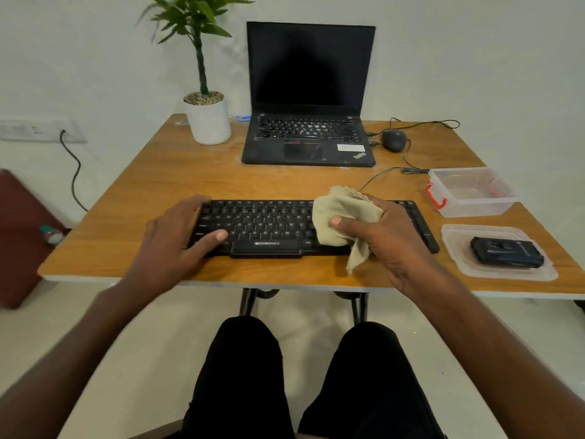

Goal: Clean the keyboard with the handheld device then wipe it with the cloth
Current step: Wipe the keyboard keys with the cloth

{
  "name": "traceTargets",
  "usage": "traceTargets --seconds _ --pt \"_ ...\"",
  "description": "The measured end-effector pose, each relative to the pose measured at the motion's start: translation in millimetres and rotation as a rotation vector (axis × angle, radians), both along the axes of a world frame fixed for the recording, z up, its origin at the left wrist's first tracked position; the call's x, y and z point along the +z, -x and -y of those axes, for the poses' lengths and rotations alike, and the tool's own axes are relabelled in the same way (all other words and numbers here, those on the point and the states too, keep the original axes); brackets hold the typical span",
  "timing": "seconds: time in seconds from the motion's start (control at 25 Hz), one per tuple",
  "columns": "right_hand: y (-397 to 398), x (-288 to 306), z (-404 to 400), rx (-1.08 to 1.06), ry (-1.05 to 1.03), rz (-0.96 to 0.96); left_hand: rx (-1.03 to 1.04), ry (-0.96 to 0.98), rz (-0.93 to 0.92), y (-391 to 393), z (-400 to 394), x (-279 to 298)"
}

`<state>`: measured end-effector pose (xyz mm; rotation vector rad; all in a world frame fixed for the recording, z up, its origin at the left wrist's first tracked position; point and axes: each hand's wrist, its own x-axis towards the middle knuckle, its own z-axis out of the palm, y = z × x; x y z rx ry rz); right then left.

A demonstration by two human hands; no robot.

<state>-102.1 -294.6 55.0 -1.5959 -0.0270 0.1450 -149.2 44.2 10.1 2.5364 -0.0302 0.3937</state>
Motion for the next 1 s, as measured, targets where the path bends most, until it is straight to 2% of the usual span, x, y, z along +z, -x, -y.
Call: traceTargets --seconds 0.12,0.24,0.4,0.56,0.72,0.88,1.0 --pt "-5 -2 -41 0.090 0.142 0.122 -0.010 0.135 -0.329 -3 -37 -6" --pt "-14 -7 -92 0.244 0.353 0.279 -0.097 0.119 -0.477 -19 -50 -5" --pt "-26 -9 -147 0.375 0.554 0.400 -0.157 0.015 -0.442 -34 -50 -7" --pt "-36 -10 -190 0.450 0.645 0.482 -0.150 0.016 -0.353 -39 -49 -15" --pt "-27 -9 -201 0.661 0.939 0.715 -0.168 0.053 -0.334 -40 -51 -15" --pt "-42 17 -192 0.720 1.174 0.598 -0.155 0.050 -0.333 -39 -50 -14" --pt "-40 14 -207 0.629 1.103 0.686 -0.154 0.043 -0.342 -39 -51 -15"
